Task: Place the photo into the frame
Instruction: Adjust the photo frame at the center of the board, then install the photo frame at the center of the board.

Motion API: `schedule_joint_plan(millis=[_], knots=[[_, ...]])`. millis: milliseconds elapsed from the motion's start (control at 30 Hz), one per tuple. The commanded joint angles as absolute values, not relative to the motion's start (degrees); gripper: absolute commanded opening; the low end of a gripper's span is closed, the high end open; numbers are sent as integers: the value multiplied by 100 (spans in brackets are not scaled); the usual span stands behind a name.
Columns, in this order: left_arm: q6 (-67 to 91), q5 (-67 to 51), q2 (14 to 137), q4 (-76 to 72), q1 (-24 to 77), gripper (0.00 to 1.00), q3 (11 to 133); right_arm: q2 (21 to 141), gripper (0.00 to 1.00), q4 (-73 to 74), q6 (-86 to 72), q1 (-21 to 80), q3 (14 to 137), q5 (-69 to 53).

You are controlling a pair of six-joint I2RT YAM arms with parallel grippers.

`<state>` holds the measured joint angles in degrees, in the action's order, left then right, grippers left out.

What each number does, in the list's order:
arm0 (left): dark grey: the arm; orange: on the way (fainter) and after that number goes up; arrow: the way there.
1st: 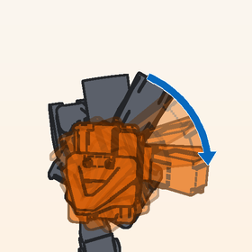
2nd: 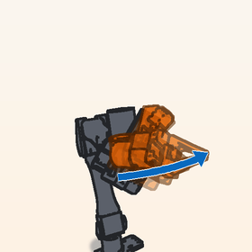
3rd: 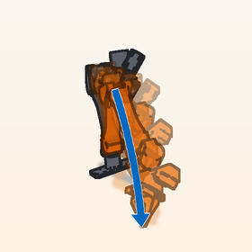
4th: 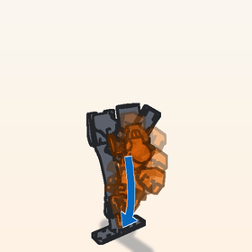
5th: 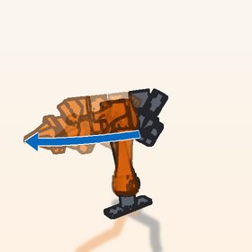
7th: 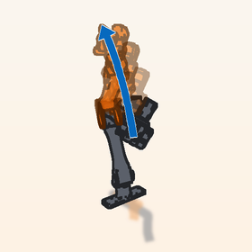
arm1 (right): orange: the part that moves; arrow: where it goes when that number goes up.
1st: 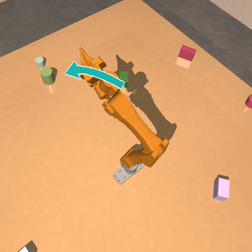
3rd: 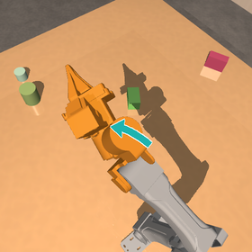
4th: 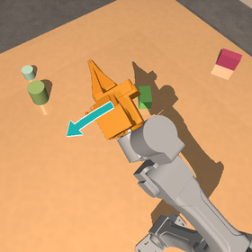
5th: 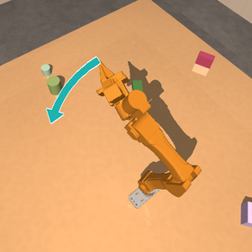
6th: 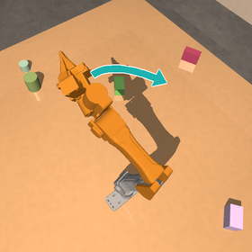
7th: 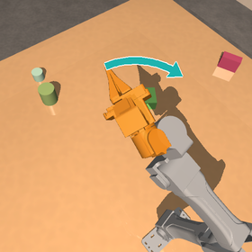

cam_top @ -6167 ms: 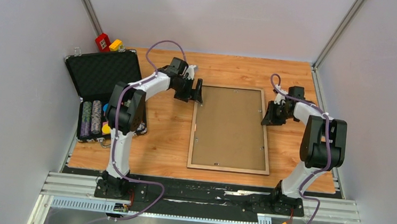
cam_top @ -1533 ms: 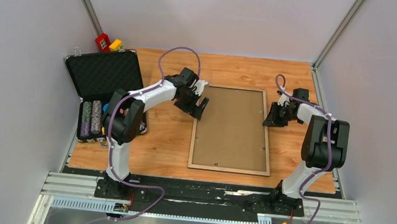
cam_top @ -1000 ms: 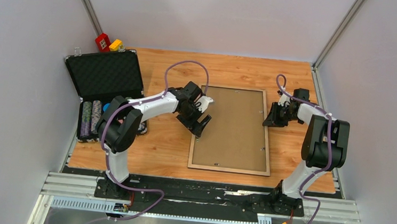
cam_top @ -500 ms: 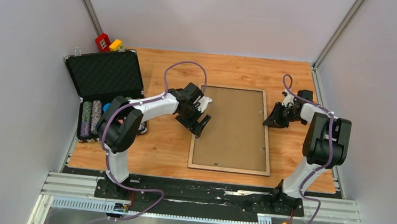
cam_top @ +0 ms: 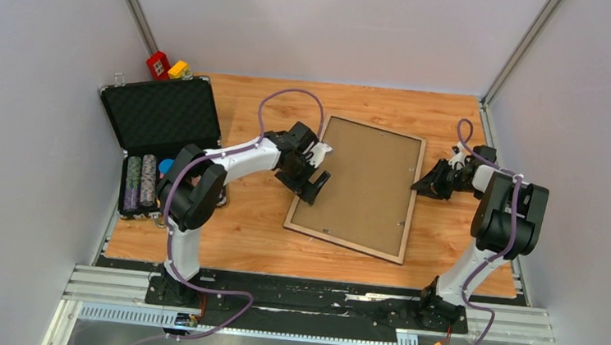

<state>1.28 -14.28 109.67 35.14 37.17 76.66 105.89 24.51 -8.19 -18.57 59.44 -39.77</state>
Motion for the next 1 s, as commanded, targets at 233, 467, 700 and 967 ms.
schedule_joint_plan(millis=[233, 467, 700, 967], knots=[[460, -916, 11578, 3561, 3739, 96, 8661, 10817, 0, 2047, -962, -1974, 5814, -4233], [581, -791, 11839, 3478, 3481, 84, 8977, 10776, 0, 2118, -819, -2036, 5803, -4260], [664, -853, 11957, 3397, 3420, 76, 8962, 10791, 0, 2137, -783, -2104, 5809, -4313], [711, -802, 12056, 3322, 3429, 67, 8965, 10811, 0, 2149, -758, -2127, 5814, -4359]])
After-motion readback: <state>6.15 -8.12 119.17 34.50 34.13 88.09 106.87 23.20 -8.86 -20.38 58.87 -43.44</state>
